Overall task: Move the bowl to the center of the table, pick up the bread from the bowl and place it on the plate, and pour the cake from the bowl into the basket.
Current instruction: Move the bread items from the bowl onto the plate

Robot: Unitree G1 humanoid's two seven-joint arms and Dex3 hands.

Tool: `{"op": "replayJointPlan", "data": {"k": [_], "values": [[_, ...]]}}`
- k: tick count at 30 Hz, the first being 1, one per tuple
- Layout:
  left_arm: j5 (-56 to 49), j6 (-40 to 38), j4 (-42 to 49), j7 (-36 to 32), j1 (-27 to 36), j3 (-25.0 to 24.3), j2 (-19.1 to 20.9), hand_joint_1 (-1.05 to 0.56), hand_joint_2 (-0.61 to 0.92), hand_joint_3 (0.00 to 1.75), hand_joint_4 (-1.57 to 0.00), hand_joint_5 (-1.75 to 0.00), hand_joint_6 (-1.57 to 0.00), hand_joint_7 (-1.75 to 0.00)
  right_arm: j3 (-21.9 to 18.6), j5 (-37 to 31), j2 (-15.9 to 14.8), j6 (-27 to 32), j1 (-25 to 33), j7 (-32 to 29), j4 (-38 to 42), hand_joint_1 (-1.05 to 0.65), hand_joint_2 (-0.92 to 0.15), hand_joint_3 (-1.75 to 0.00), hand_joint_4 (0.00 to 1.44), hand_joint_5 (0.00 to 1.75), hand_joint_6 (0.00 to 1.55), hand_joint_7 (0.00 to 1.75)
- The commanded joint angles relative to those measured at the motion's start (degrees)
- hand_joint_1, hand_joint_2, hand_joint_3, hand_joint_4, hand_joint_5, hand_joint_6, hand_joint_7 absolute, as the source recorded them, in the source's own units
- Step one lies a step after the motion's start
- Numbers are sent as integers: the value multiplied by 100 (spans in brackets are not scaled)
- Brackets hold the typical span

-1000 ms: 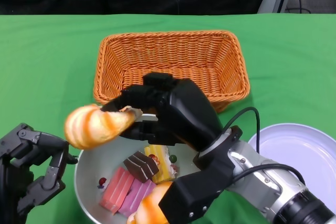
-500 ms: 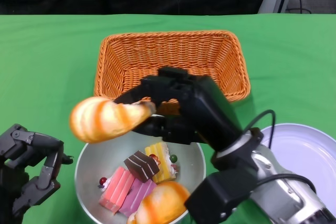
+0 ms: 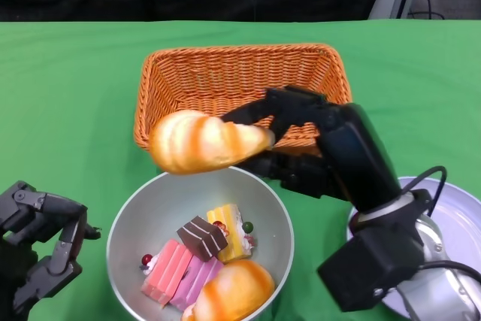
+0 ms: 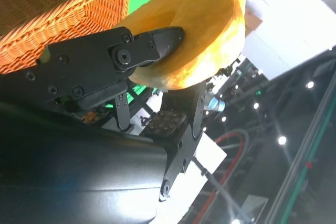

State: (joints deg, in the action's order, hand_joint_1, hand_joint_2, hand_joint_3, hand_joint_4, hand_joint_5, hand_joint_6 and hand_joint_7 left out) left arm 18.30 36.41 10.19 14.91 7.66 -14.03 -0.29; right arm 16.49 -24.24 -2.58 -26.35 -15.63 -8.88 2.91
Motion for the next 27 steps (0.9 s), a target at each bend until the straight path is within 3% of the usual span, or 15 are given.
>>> {"op": "replayJointPlan", "data": {"k": [1, 9, 17, 21, 27], "values": [[39, 5, 15, 36, 31, -57, 103, -7, 70, 79, -80, -139, -86, -102, -260, 180, -108, 165, 177, 88, -249, -26, -92, -2, 74, 159, 80, 95], [153, -34, 20, 110, 45, -79, 154, -7, 70, 80, -78, -140, -84, -103, -807, 375, -212, 880, 623, 339, -1101, -23, -91, -1, 74, 168, 80, 97], [261, -4, 29, 230, 64, -88, 169, -6, 73, 76, -78, -140, -84, -104, -1581, 775, -688, 1466, 1229, 802, -1779, -17, -92, -4, 73, 174, 74, 106], [197, -11, 2, 179, 87, -100, 144, -7, 72, 76, -79, -139, -84, -105, -1945, 1210, -806, 1565, 1571, 992, -1987, -10, -92, -8, 76, 154, 74, 104], [225, -105, -94, 153, 124, -98, 134, -5, 70, 82, -78, -141, -83, -109, -2427, 1715, -900, 1956, 2091, 1253, -2471, -4, -92, -15, 71, 154, 72, 107]]}}
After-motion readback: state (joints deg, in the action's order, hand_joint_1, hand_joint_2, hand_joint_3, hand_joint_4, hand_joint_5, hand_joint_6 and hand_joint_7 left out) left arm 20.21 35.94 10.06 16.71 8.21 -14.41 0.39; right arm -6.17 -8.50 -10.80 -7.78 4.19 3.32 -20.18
